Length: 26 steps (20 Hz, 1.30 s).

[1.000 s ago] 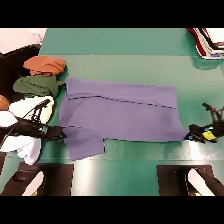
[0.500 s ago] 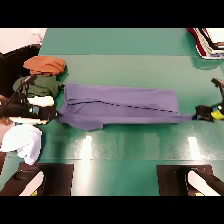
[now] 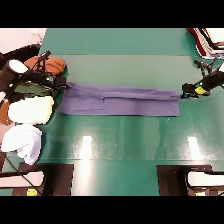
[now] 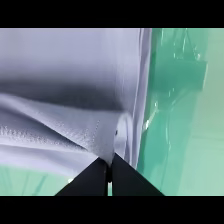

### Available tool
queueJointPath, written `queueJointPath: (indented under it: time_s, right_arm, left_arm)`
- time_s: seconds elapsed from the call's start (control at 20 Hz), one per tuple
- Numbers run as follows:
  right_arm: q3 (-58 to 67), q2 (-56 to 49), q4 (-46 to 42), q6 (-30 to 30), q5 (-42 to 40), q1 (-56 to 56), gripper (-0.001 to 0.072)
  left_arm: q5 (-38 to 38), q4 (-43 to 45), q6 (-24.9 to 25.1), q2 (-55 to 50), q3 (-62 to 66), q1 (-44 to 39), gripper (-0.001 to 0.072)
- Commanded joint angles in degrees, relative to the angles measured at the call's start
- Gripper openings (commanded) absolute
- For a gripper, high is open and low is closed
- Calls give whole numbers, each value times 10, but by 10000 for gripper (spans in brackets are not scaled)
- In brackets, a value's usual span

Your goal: Fold the shirts.

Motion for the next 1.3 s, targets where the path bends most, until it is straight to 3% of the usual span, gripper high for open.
queueJointPath:
  time_s: [0.0, 0.05, 0.1, 0.2, 0.25, 0.3, 0.35, 0.4, 0.45, 0.75, 0.9, 0.95, 1.05, 1.1, 1.25]
  right_arm:
    - [52, -60, 27, 2, -2, 0, 202]
    - [56, -66, 60, -4, -4, -7, 312]
    - [56, -69, 93, -15, -6, -17, 361]
    - [53, -67, 144, -37, 8, -47, 460]
    - [53, -67, 151, -43, 27, -64, 461]
    - [45, -66, 150, -45, 48, -83, 460]
    - [25, -61, 150, -45, 57, -103, 462]
    - [-1, -58, 150, -45, 57, -122, 488]
    - [-25, -58, 152, -45, 55, -139, 550]
    - [-122, -90, 275, -101, -16, -169, 552]
    - [-115, -113, 284, -114, -28, -132, 432]
    - [-105, -118, 284, -120, -27, -119, 425]
    - [-75, -118, 283, -121, -21, -95, 58]
    - [-53, -115, 283, -121, -10, -88, 12]
    - [19, -80, 285, -102, 23, -73, 12]
  left_arm:
    - [55, -47, 12, -66, 35, 1, 236]
    - [66, -50, -2, -66, 35, 1, 477]
    - [65, -51, -7, -66, 39, 1, 517]
    - [28, -50, -5, -65, 57, 5, 515]
    - [3, -48, -5, -65, 67, 5, 514]
    - [-25, -49, -5, -65, 74, 5, 385]
    - [-51, -51, -3, -65, 77, 5, 181]
    - [-61, -53, 4, -65, 77, 4, 47]
    - [-61, -53, 11, -65, 77, 1, 25]
    - [-18, -56, 8, -67, 77, -70, 25]
    - [24, -57, -24, -73, 77, -122, 25]
    - [45, -57, -33, -77, 77, -137, 24]
    - [81, -57, -36, -87, 77, -164, 24]
    - [86, -57, -37, -95, 80, -177, 24]
    - [83, -58, -38, -134, 116, -222, 24]
